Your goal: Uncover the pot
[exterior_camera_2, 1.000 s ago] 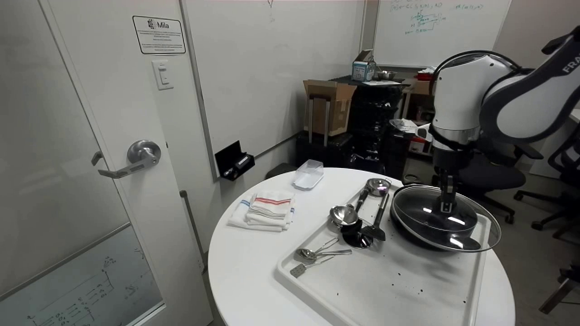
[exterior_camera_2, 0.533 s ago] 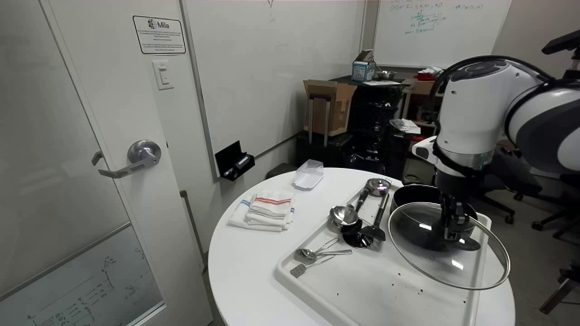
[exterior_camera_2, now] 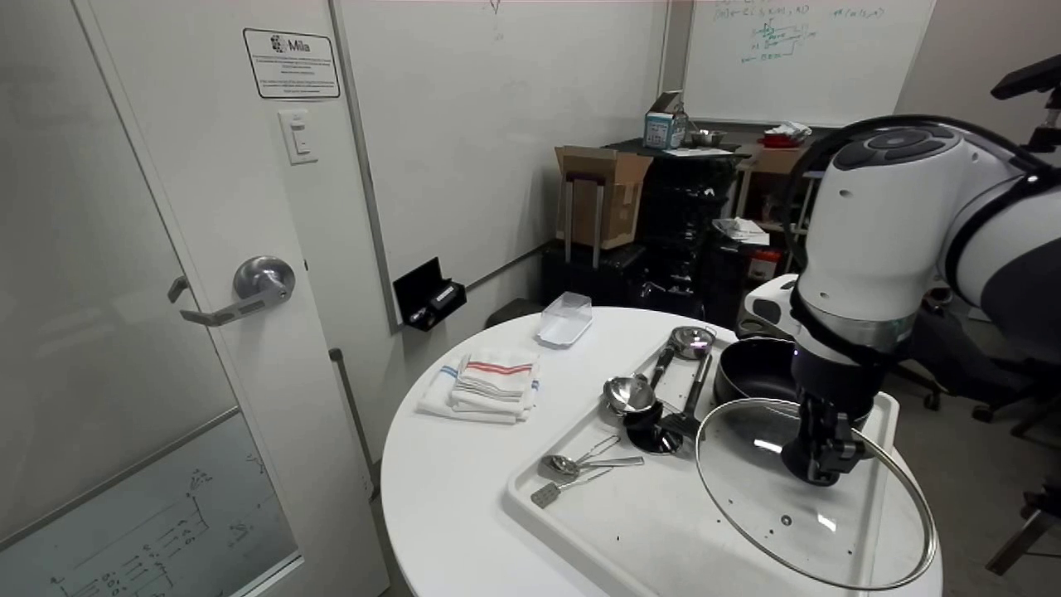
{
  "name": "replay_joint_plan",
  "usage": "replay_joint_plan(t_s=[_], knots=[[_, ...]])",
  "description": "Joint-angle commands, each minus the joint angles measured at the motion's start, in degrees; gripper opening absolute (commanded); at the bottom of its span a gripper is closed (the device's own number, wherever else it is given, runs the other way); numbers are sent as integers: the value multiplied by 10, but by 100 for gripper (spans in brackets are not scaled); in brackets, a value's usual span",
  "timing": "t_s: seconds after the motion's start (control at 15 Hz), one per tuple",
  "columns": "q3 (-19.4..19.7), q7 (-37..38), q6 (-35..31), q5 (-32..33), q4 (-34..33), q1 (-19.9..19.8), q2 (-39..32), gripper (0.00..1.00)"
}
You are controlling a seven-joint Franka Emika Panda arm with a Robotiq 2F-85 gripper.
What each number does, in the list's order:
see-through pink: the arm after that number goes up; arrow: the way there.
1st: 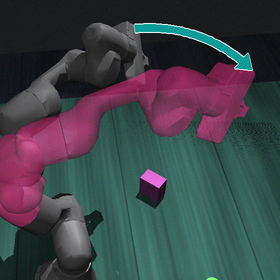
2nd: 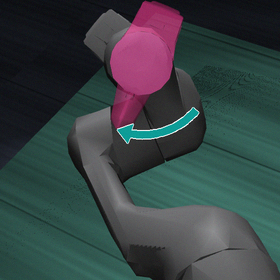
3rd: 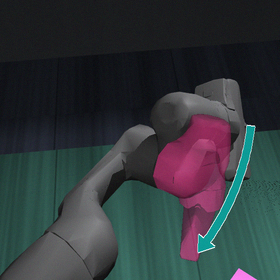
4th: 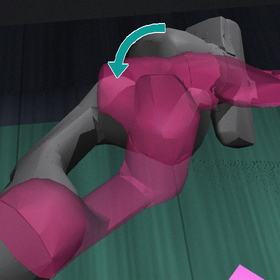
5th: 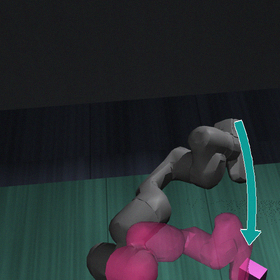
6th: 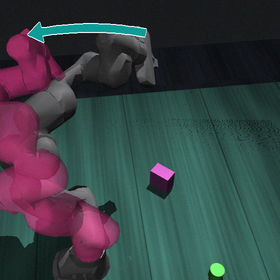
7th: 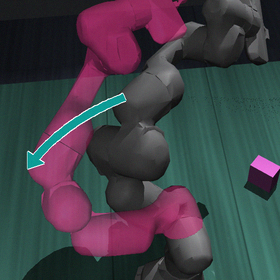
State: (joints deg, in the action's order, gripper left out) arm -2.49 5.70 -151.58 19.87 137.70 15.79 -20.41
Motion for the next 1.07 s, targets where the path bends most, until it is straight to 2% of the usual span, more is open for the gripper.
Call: replay_joint_plan(t_s=[0.0,0.53,1.0], knots=[[5,7,-23,12,-17,0,-25,26],[37,-6,-44,23,-60,8,-111,26],[37,-17,-39,13,-91,6,-152,26]])
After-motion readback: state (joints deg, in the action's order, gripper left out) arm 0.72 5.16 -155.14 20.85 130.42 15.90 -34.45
